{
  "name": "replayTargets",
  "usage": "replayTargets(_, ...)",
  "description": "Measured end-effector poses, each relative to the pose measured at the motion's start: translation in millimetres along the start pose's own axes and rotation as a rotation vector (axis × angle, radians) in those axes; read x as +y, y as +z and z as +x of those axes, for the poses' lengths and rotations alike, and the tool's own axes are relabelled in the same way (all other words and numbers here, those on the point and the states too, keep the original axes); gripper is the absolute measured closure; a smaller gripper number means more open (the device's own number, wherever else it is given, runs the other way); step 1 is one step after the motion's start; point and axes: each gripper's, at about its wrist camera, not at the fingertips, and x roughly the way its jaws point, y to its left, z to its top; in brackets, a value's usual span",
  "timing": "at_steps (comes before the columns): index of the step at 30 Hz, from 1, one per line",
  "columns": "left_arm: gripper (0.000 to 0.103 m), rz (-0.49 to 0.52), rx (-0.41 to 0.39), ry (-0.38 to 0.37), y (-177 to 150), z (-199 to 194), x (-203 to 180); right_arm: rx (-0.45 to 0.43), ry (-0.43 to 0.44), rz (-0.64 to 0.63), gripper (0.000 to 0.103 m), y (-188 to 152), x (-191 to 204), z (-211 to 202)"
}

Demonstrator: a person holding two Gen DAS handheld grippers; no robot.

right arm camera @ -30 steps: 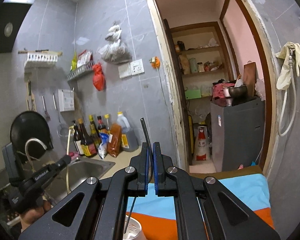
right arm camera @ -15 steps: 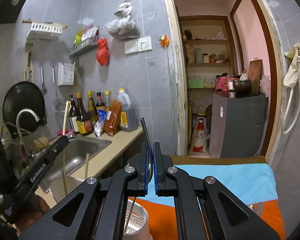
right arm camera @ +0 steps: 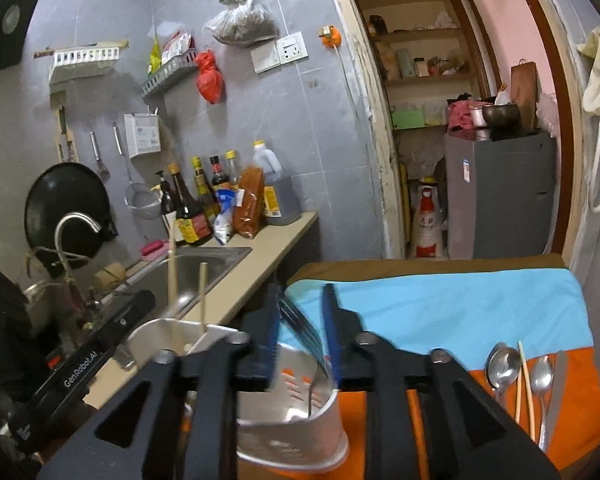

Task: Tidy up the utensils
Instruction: 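Drop the chopstick from the left gripper while the right gripper drops the fork into the caddy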

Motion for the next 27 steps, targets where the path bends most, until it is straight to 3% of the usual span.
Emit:
replayTargets(2,0.075,-0.016,-0.002,0.006,2.3,-7.3,-0.6,-0.012,0.001,0.006,0.076,2.0,0.7,-6.3)
replayTargets(4,0.072,-0.029,-0.005,0.001,5.1,-13.7,-3.0,-0.021,0.002,0.005,0.072,5.3,1.6,-11.7)
replayTargets(6,0.068,-0.019,0.007,0.003,9.7,-18.6,-9.8,-0.033,0.001,0.017,0.054,10.5,0.8,-18.6)
replayTargets(9,0.042,0.013,0.005,0.017,17.7,-27.2,-24.4,-0.077,-0.013,0.033,0.033,19.3,-2.0,-34.2)
replayTargets(13,0.021,0.071,-0.001,0.007,26.7,-32.3,-47.2,-0.126,-0.085,0.033,0.015,28.8,-10.2,-56.5)
replayTargets(15,0.012,0.104,-0.005,0.015,28.6,-34.0,-59.3,-0.146,-0.128,0.036,0.0,31.4,-17.3,-66.7)
replayTargets(20,0.007,0.184,-0.025,0.039,28.7,-38.4,-91.0,-0.18,-0.189,0.024,0.0,35.4,-37.2,-96.7)
replayTargets(27,0.006,0.303,-0.057,-0.007,15.7,-42.1,-138.8,-0.24,-0.278,-0.047,0.0,35.5,-56.3,-145.7)
